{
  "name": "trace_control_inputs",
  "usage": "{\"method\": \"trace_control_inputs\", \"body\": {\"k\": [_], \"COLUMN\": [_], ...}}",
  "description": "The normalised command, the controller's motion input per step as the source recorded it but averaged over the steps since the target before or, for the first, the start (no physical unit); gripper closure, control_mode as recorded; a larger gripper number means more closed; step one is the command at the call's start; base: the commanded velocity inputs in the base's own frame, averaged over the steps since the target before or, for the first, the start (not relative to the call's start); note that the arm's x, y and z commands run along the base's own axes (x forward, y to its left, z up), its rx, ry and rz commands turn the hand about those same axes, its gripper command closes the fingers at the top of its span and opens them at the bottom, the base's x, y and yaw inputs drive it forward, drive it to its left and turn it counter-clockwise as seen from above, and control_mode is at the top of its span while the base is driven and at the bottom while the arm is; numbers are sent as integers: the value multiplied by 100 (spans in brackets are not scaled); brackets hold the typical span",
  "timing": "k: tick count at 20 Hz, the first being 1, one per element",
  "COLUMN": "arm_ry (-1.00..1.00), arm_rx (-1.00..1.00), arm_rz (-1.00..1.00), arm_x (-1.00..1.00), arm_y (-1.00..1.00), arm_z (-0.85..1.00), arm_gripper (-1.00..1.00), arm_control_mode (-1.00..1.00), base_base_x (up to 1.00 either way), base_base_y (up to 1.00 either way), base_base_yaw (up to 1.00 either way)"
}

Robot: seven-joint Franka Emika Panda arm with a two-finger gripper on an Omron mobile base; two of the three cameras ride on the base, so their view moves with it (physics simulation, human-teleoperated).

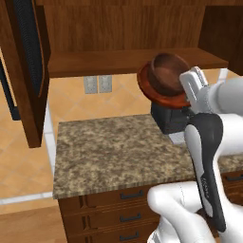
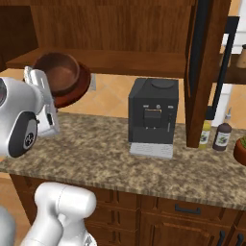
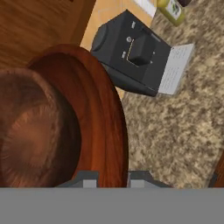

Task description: Pick up the bowls on the counter and stack them on top of one another in the open cabinet. Place the smaller bowl on top of the larger bowl.

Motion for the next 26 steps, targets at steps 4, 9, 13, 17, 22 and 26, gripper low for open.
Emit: {"method": "trace_control_inputs", "body": {"k": [4, 9, 13, 17, 22, 26], "arm_ry": [-6, 3, 5, 0, 0, 0], "arm_rx": [0, 0, 0, 0, 0, 0], "arm_rz": [-9, -6, -4, -6, -6, -5], "arm_x": [98, 100, 100, 100, 100, 100], "arm_y": [-4, -1, -4, -1, 0, 0], "arm_z": [54, 12, 1, 3, 0, 0], "arm_gripper": [100, 100, 100, 100, 100, 100], "arm_control_mode": [-100, -100, -100, -100, -100, -100], "base_base_x": [0, 0, 0, 0, 0, 0], "base_base_y": [0, 0, 0, 0, 0, 0], "base_base_yaw": [0, 0, 0, 0, 0, 0]}}
